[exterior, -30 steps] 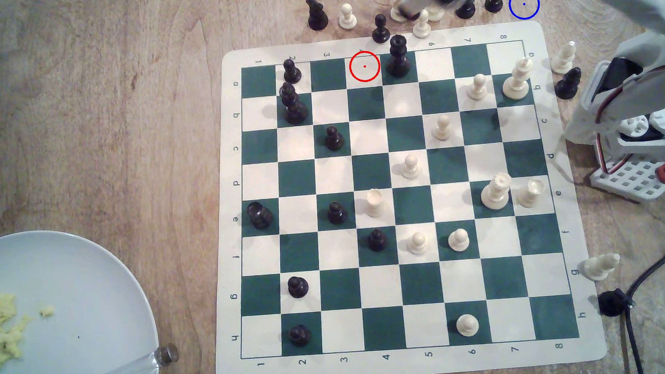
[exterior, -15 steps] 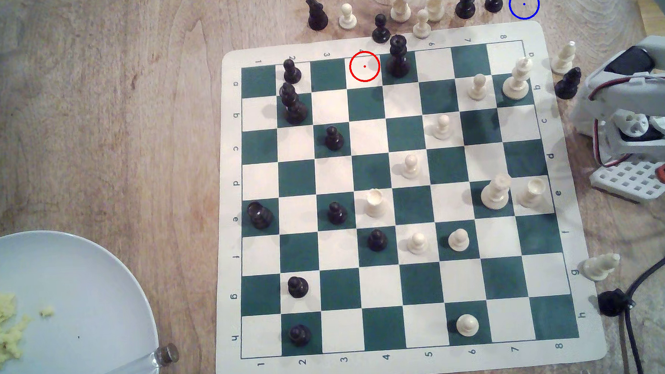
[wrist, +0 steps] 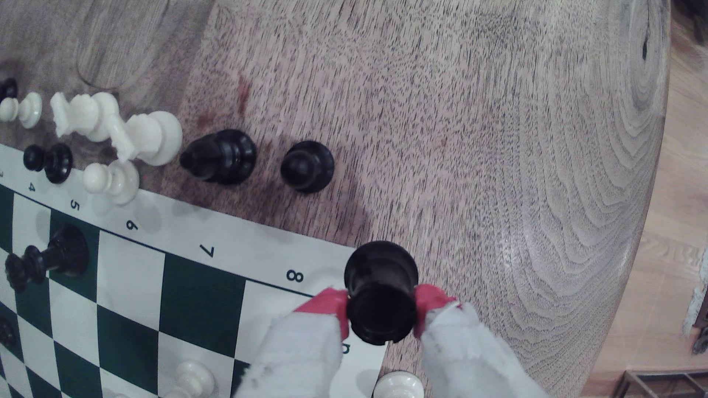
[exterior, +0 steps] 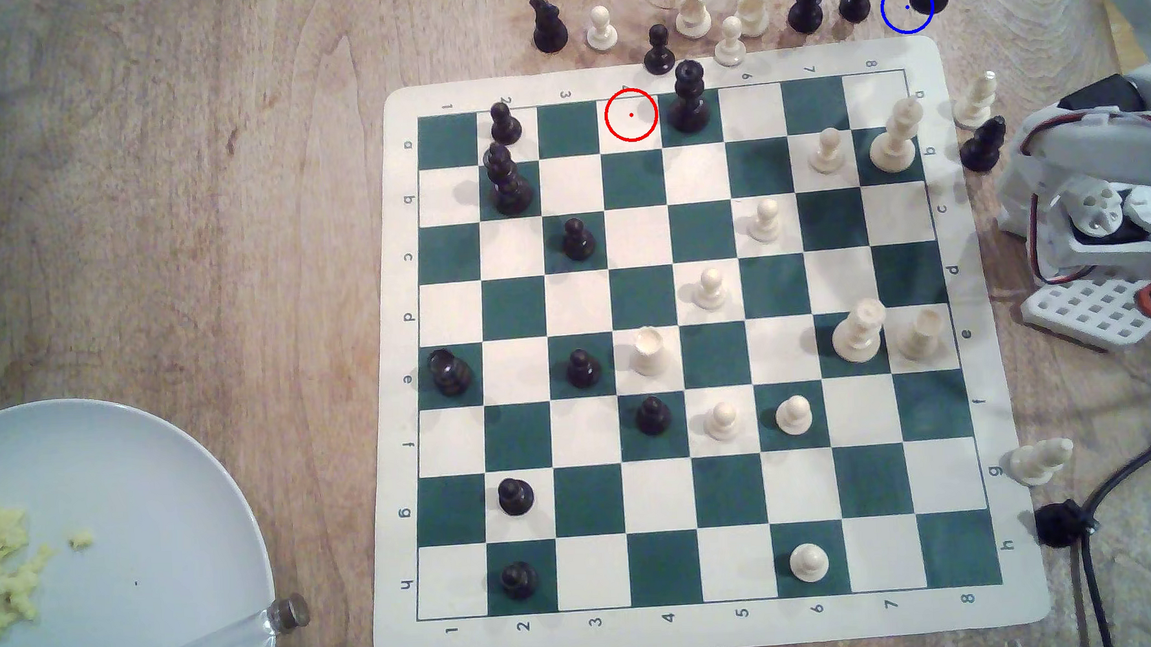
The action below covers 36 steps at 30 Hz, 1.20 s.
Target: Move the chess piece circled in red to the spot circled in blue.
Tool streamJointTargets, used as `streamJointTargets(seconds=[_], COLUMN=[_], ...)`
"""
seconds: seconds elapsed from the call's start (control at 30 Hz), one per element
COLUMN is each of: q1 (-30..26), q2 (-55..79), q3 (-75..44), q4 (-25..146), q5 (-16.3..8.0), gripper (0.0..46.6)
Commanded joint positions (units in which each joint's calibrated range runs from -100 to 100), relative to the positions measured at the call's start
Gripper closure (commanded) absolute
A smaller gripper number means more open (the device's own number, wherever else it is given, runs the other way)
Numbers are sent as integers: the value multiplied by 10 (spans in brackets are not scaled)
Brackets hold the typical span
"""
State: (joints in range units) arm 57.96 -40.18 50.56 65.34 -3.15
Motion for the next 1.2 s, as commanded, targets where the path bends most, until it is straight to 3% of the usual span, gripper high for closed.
streamJointTargets(seconds=[0.0, 0.4, 1.17], q1=[9, 0, -4], q2=[38, 117, 139], q3=[-2, 5, 37], q4=[-67, -139, -182], q5=[3, 3, 5], gripper=[464, 464, 464])
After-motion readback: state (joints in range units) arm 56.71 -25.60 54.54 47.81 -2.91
